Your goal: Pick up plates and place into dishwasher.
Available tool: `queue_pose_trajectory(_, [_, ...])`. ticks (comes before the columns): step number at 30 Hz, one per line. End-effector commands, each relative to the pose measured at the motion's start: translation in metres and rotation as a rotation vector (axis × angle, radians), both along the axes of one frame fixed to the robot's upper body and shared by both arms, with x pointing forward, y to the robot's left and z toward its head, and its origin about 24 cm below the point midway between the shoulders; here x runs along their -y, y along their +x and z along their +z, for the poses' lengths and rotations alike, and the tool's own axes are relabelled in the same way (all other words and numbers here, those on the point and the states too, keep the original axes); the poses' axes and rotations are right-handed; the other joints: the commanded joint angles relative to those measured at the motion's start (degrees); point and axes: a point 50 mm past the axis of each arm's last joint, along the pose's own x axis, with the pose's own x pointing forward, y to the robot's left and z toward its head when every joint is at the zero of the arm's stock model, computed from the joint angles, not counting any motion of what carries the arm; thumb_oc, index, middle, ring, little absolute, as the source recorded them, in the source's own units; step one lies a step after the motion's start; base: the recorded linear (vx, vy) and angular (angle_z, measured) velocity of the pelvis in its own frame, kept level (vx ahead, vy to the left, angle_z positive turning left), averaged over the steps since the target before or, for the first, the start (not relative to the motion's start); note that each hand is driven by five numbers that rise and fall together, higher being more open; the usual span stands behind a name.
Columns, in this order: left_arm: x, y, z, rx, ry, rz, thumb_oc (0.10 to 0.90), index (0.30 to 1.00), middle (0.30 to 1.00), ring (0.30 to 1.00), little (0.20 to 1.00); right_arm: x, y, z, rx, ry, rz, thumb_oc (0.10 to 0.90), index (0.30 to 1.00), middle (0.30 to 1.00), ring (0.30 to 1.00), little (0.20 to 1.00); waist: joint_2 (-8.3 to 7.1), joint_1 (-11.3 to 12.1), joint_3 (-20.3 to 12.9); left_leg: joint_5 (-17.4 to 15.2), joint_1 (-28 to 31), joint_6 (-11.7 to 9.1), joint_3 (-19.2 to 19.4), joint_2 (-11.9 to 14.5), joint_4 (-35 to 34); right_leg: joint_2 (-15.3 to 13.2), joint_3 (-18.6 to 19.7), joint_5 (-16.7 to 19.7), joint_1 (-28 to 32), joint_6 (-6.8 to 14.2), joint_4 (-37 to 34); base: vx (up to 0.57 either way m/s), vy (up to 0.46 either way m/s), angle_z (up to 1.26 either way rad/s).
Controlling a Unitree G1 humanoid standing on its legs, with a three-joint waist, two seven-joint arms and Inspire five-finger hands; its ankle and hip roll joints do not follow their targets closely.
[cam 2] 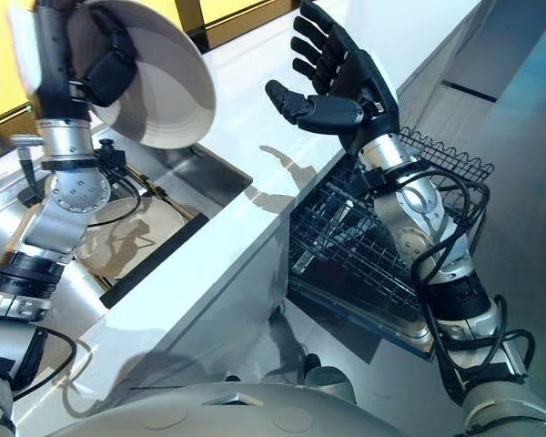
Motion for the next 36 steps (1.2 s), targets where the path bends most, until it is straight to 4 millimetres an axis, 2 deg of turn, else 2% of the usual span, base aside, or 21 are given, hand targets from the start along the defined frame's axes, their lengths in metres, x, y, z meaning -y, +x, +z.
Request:
queue_pose_trajectory(1, [0.032, -0.002, 0.064, 0.288, 0.052, -0.103, 0.1, 0.3, 0.3, 0.3, 0.2, -0.023, 0.0, 0.042, 0.106, 0.112, 0.145, 0.8, 0.9, 0.9, 0.9, 0.9, 1.68, 0.5, -5.4, -3.5, -1.6, 0.9, 0.3, -2.0, 0.3, 2.8, -2.0, -7.1, -1.1, 2.7, 6.0, 0.01, -0.012, 0.04])
queue_pose_trajectory(6, [0.043, 0.002, 0.061, 0.28, 0.071, -0.121, 0.1, 0.3, 0.3, 0.3, 0.2, -0.044, 0.001, 0.03, 0.025, 0.13, 0.232, 0.8, 0.9, 0.9, 0.9, 0.9, 1.5, 0.9, -5.6, -3.2, -1.9, 0.8, -0.2, -1.8, 0.3, 2.7, -2.2, -7.0, -1.1, 2.6, 5.8, 0.02, -0.018, 0.06])
queue_pose_trajectory(13, [0.059, 0.007, 0.056, 0.271, 0.08, -0.163, 0.1, 0.3, 0.3, 0.3, 0.2, -0.071, 0.001, 0.027, -0.01, 0.141, 0.289, 0.8, 0.9, 0.9, 0.9, 0.9, 1.38, 1.4, -5.4, -2.7, -2.1, 0.5, -0.8, -1.5, 0.4, 2.8, -1.9, -6.7, -1.0, 2.6, 5.6, 0.01, -0.006, 0.04])
queue_pose_trajectory(17, [0.067, 0.008, 0.053, 0.255, 0.09, -0.188, 0.1, 0.3, 0.3, 0.3, 0.2, -0.078, 0.001, 0.024, -0.03, 0.138, 0.299, 0.8, 0.9, 0.9, 0.9, 0.9, 1.38, 1.4, -5.4, -2.5, -2.2, 0.5, -0.9, -1.4, 0.5, 2.8, -1.8, -6.6, -1.0, 2.6, 5.6, 0.0, 0.0, 0.0])
queue_pose_trajectory(24, [0.084, 0.003, 0.045, 0.194, 0.058, -0.333, 0.1, 0.3, 0.3, 0.3, 0.2, -0.086, 0.005, 0.016, -0.066, 0.135, 0.25, 0.8, 0.9, 0.9, 0.9, 0.9, 1.27, 2.0, -5.1, -2.2, -2.4, 0.3, -1.3, -0.9, 0.7, 2.7, -1.8, -6.3, -0.7, 2.6, 5.2, 0.0, 0.0, 0.0])
queue_pose_trajectory(25, [0.087, 0.002, 0.043, 0.177, 0.053, -0.35, 0.1, 0.3, 0.3, 0.3, 0.2, -0.085, 0.005, 0.016, -0.053, 0.147, 0.232, 0.74, 0.848, 0.848, 0.848, 0.84, 1.27, 2.1, -5.0, -2.2, -2.5, 0.3, -1.5, -0.9, 0.8, 2.7, -1.8, -6.3, -0.6, 2.6, 5.0, 0.0, 0.0, 0.0])
queue_pose_trajectory(26, [0.09, 0.002, 0.04, 0.144, 0.042, -0.371, 0.1, 0.3, 0.3, 0.3, 0.2, -0.085, 0.005, 0.017, -0.041, 0.163, 0.217, 0.536, 0.674, 0.674, 0.674, 0.636, 1.25, 2.3, -4.9, -2.2, -2.5, 0.3, -1.6, -0.9, 0.9, 2.7, -1.8, -6.2, -0.5, 2.6, 4.9, 0.0, 0.0, 0.0])
queue_pose_trajectory(27, [0.091, 0.001, 0.037, 0.127, 0.035, -0.384, 0.1, 0.3, 0.3, 0.3, 0.2, -0.084, 0.004, 0.017, -0.033, 0.178, 0.203, 0.385, 0.545, 0.545, 0.545, 0.485, 1.24, 2.4, -4.8, -2.3, -2.5, 0.3, -1.7, -0.9, 1.0, 2.7, -1.7, -6.2, -0.5, 2.6, 4.8, 0.0, 0.0, 0.0])
queue_pose_trajectory(28, [0.092, 0.0, 0.034, 0.104, 0.023, -0.399, 0.1, 0.3, 0.3, 0.3, 0.2, -0.083, 0.003, 0.018, -0.026, 0.192, 0.191, 0.284, 0.458, 0.458, 0.458, 0.384, 1.23, 2.6, -4.7, -2.3, -2.5, 0.3, -1.8, -0.9, 1.0, 2.7, -1.7, -6.2, -0.5, 2.6, 4.8, 0.0, 0.0, 0.0])
queue_pose_trajectory(29, [0.093, 0.0, 0.031, 0.089, 0.018, -0.407, 0.1, 0.3, 0.3, 0.3, 0.2, -0.082, 0.003, 0.018, -0.026, 0.198, 0.185, 0.1, 0.3, 0.3, 0.3, 0.2, 1.24, 2.6, -4.6, -2.3, -2.5, 0.3, -1.9, -0.9, 1.1, 2.7, -1.7, -6.2, -0.4, 2.6, 4.8, 0.0, 0.0, 0.0])
queue_pose_trajectory(36, [0.096, -0.007, 0.012, -0.031, -0.096, -0.521, 0.1, 0.3, 0.3, 0.3, 0.2, -0.073, 0.003, 0.018, -0.016, 0.232, 0.113, 0.1, 0.3, 0.3, 0.3, 0.2, 1.14, 3.4, -3.9, -2.0, -2.6, 0.2, -2.7, -0.7, 1.2, 2.7, -1.5, -6.0, -0.2, 2.6, 4.6, 0.0, 0.0, 0.0])
